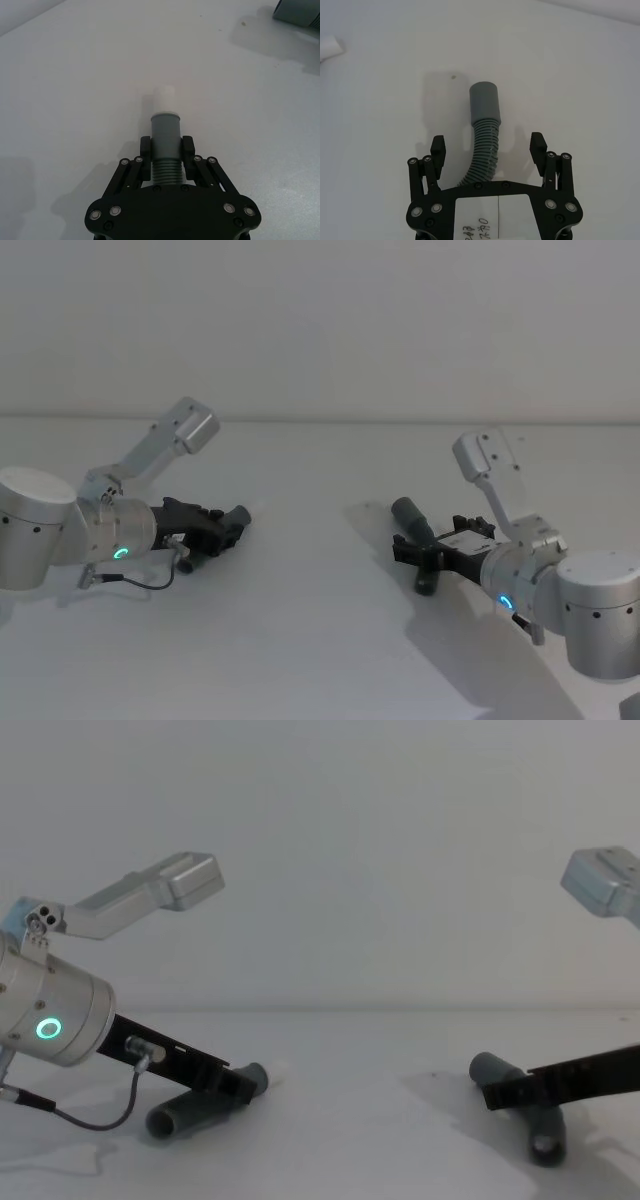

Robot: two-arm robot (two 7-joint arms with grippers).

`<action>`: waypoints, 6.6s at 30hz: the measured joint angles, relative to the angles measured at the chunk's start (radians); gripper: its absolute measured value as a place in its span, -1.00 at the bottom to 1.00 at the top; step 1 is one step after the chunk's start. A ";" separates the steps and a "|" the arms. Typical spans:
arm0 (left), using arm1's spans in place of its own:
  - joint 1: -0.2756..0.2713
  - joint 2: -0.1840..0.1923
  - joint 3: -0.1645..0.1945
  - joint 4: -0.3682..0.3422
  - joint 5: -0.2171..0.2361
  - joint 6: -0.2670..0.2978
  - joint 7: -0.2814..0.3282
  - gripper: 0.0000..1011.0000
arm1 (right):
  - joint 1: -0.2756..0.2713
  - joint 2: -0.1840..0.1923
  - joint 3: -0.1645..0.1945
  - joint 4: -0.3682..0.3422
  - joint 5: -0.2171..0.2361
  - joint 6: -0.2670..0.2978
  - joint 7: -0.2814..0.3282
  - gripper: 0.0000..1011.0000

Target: Use both hands to pick up one end of the pipe from the table, align the ends, and insert them.

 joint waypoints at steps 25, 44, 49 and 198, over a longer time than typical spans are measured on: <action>0.000 0.000 0.000 0.000 0.000 0.000 0.000 -0.30 | 0.025 -0.015 -0.003 0.043 -0.024 0.043 0.008 0.98; 0.000 0.000 0.000 0.000 0.000 0.000 0.000 -0.30 | 0.028 -0.018 -0.001 0.048 -0.030 0.055 0.010 0.69; 0.000 0.000 0.000 0.000 0.000 0.000 0.000 -0.30 | 0.028 -0.018 -0.001 0.049 -0.031 0.056 0.010 0.63; -0.138 0.156 0.066 0.014 0.093 -0.474 -0.318 -0.30 | 0.002 0.181 -0.022 -0.056 -0.054 -0.297 0.307 -0.42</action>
